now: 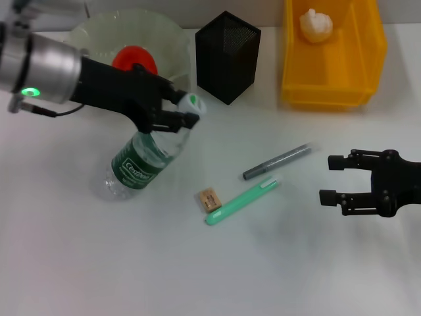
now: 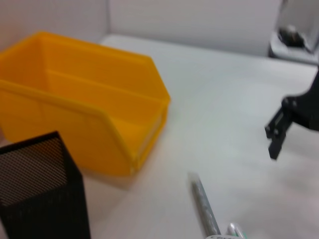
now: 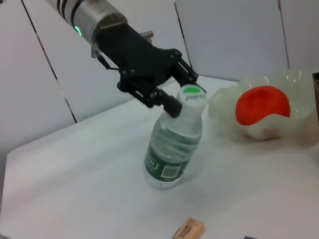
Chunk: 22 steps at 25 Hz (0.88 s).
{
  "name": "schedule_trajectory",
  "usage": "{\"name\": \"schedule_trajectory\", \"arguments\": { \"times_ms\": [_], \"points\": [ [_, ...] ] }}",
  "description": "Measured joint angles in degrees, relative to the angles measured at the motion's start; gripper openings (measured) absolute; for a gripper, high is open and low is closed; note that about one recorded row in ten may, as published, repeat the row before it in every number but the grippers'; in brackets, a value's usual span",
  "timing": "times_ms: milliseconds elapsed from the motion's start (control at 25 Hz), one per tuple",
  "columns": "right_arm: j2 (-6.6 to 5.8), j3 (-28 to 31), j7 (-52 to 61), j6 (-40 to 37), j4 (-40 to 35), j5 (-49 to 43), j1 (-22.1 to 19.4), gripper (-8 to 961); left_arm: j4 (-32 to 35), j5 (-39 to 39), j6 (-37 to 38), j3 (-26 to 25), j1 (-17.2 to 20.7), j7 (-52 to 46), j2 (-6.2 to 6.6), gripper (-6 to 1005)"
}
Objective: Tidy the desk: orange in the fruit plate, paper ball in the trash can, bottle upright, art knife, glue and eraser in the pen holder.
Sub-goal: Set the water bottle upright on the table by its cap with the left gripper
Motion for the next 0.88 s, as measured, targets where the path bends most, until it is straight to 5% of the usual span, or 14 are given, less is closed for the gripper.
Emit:
{"name": "schedule_trajectory", "arguments": {
  "times_ms": [120,440,600,880],
  "points": [
    [0.06,-0.05,-0.01,0.01,0.07,-0.17,0.19,741,-0.44,-4.4,1.36,-5.0,3.23,3.06,0.48,428],
    [0.1,-0.41,-0.03,0.02,0.26,-0.21,0.62,734,-2.51,-14.52,2.19,-6.93,9.51,8.09,2.43,430],
    [0.17,-0.44,-0.02,0.07,0.29,-0.22,0.76,731,-3.55,-15.37,2.22,-7.68,9.98,9.45,2.54,434],
    [0.41,-0.42,0.23,0.05,0.3,-0.09,0.76,725,-8.88,-16.84,2.81,-16.81,12.42,18.31,2.33,441]
  ]
}}
